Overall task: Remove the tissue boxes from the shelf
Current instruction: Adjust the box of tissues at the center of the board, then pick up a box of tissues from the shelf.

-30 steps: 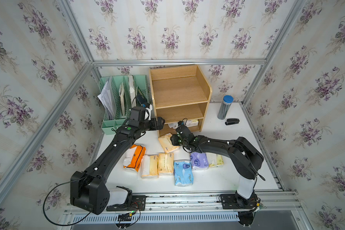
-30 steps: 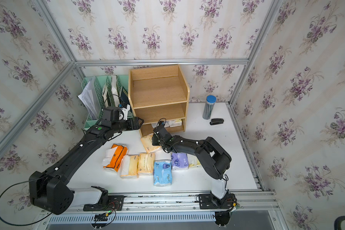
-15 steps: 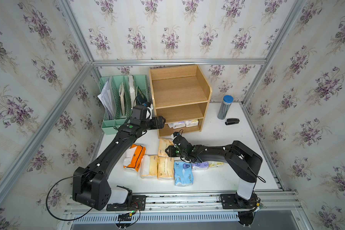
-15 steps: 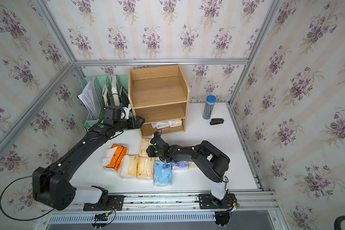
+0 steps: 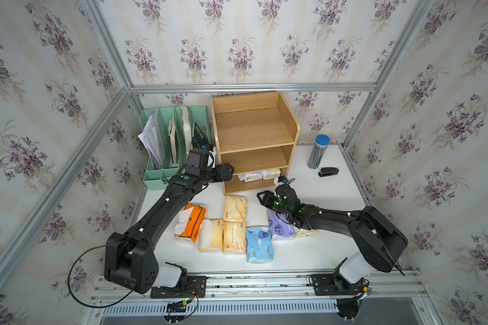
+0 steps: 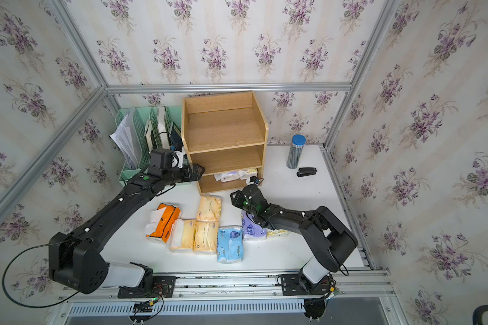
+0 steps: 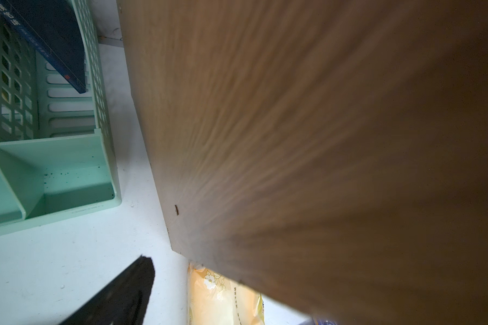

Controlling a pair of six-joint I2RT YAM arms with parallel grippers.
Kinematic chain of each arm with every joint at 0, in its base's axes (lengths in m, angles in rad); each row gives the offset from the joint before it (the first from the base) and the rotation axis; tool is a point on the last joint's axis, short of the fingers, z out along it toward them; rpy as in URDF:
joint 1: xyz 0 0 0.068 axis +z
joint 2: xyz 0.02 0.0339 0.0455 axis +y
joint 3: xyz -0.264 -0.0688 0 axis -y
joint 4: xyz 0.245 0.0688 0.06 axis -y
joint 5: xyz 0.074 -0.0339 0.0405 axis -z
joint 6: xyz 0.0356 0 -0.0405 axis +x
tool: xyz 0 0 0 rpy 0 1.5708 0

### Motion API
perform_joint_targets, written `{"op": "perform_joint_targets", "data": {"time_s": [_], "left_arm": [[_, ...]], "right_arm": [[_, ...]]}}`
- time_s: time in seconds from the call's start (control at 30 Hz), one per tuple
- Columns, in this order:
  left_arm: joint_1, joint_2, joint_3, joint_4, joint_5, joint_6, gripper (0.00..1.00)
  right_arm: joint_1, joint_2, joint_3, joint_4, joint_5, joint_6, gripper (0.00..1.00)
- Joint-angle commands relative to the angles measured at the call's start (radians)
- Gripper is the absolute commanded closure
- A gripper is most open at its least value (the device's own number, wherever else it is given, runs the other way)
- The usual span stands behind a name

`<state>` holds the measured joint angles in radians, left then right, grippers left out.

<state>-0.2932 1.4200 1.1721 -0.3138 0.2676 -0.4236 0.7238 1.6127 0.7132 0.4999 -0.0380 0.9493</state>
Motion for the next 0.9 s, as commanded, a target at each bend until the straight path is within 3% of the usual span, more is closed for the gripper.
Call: {"op": "perform_joint_targets", "data": {"time_s": [0.0,0.33,0.87], "left_arm": [[-0.003,0.023,-0.015,0.062,0.034,0.021,0.01],[-0.003,0.021,-0.037,0.065,0.059,0.066,0.01],[-0.003,0.005,-0.035,0.056,0.084,0.099,0.01]], "right_arm": [[-0.012,0.034,0.013,0.240,-0.013,0.095,0.56],[-0.050,0.192,0.080,0.390,0.073,0.257,0.53],[-0.070,0.343,0.234,0.371,0.128,0.294,0.47]]}}
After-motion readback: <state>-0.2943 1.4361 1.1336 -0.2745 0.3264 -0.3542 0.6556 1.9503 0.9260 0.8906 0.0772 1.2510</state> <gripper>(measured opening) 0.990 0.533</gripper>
